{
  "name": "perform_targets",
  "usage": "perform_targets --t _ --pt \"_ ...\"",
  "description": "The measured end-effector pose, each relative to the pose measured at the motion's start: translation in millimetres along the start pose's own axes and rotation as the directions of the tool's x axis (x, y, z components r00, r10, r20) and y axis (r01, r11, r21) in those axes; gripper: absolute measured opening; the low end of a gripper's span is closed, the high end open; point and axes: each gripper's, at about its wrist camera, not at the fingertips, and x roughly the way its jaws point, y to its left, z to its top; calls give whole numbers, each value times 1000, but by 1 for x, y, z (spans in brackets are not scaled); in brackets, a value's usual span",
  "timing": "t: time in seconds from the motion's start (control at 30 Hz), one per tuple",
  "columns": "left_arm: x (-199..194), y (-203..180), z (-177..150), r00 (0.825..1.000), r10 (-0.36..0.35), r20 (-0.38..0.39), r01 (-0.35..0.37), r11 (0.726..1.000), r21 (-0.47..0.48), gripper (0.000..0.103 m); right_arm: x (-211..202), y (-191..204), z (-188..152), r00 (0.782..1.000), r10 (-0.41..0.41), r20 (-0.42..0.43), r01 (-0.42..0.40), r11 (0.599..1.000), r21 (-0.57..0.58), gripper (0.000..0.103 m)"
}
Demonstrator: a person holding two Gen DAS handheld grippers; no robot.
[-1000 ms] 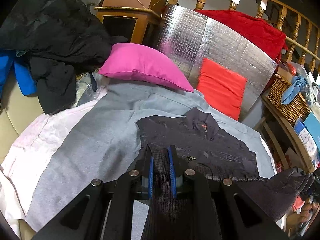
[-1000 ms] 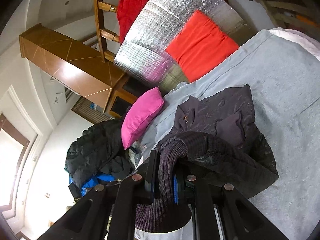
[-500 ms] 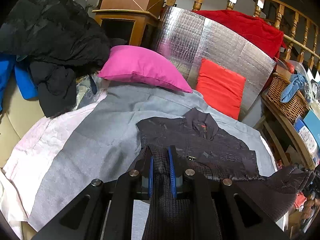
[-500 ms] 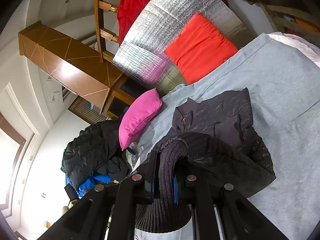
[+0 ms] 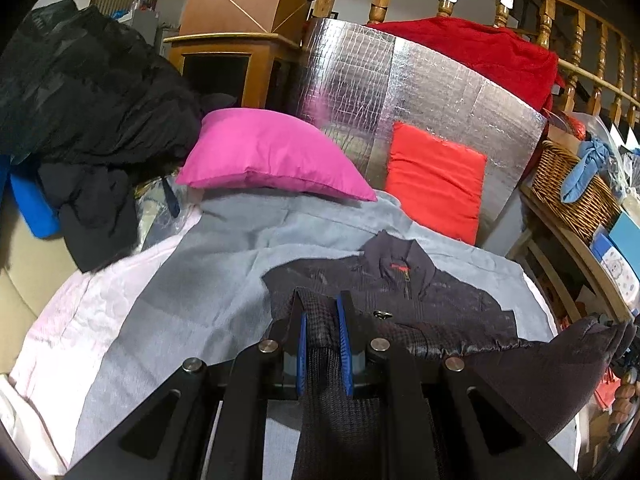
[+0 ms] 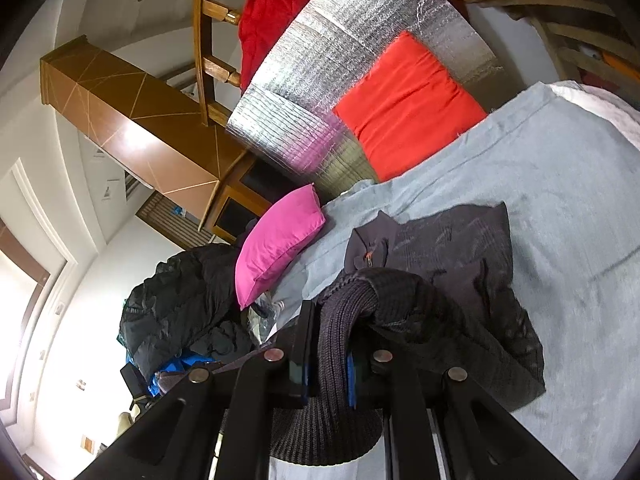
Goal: Fold large clothes
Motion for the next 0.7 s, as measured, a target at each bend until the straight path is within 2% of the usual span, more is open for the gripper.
perform_targets --t 0.4,0.7 --pt "52 -11 42 1000 10 1 -10 1000 -3 15 44 -6 52 1000 -6 25 5 1000 1 13" --pt "113 -13 60 997 68 -30 -68 997 22 15 88 -30 87 998 -66 13 65 998 24 12"
